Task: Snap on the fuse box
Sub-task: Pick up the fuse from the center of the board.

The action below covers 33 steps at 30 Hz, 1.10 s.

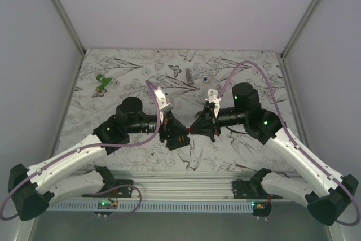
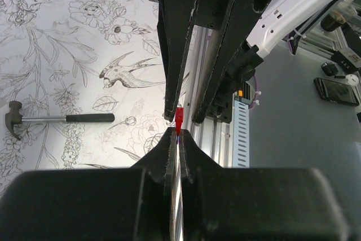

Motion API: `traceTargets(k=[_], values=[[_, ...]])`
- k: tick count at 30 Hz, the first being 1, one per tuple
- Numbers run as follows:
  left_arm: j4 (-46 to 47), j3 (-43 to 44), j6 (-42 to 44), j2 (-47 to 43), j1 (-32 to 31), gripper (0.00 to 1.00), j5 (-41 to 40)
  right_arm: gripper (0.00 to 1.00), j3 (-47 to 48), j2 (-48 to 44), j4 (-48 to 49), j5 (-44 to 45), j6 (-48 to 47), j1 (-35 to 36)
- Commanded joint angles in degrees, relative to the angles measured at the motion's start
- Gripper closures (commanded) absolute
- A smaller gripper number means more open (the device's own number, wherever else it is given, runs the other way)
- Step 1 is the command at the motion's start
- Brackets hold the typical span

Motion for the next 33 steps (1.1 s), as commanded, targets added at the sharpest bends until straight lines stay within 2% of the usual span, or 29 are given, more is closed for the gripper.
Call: traceTargets(k=[1,10,15,19,22,24,25,29,33], values=[[0.76,1.16,1.43,0.13,-0.52,1.00,1.69,0.75,2.29,0.28,0.06,-2.83,-0.07,-0.31],[0.77,1.59,1.54,0.56,-0.78,1.00,1.69,0.80,2.54,1.57,0.06,-4.54,-0.08,-0.35],[0.75,1.57,1.70,1.04,-0.96,1.00,1.56,0.88,2.58,1.26,0.15,-5.13,-0.17,-0.35],[0.75,1.38,1.65,1.19,-0.96,1.00,1.15,0.99,2.53,0.77,0.06,-4.76,-0.15,-0.34],[0.69,0.85,1.77,0.78,-0.96,1.00,-0.19,1.00,2.35,0.42,-0.07,-3.54,-0.06,-0.28],[0.46,0.11,1.67,0.23,-0.96,0.94,-2.27,1.00,2.10,0.01,-0.34,-1.67,0.28,-0.34],[0.30,-0.62,1.37,-0.12,-0.96,0.87,-3.81,1.00,1.99,-0.14,-0.44,-0.18,0.58,-0.29],[-1.76,-3.56,-1.13,-1.35,-0.75,0.72,-14.41,1.00,1.11,-0.50,-1.00,8.58,3.15,-0.35],[-8.03,-4.70,-5.26,-0.14,0.32,0.63,-24.38,1.00,-0.87,-0.02,-0.24,16.88,6.71,-0.35]])
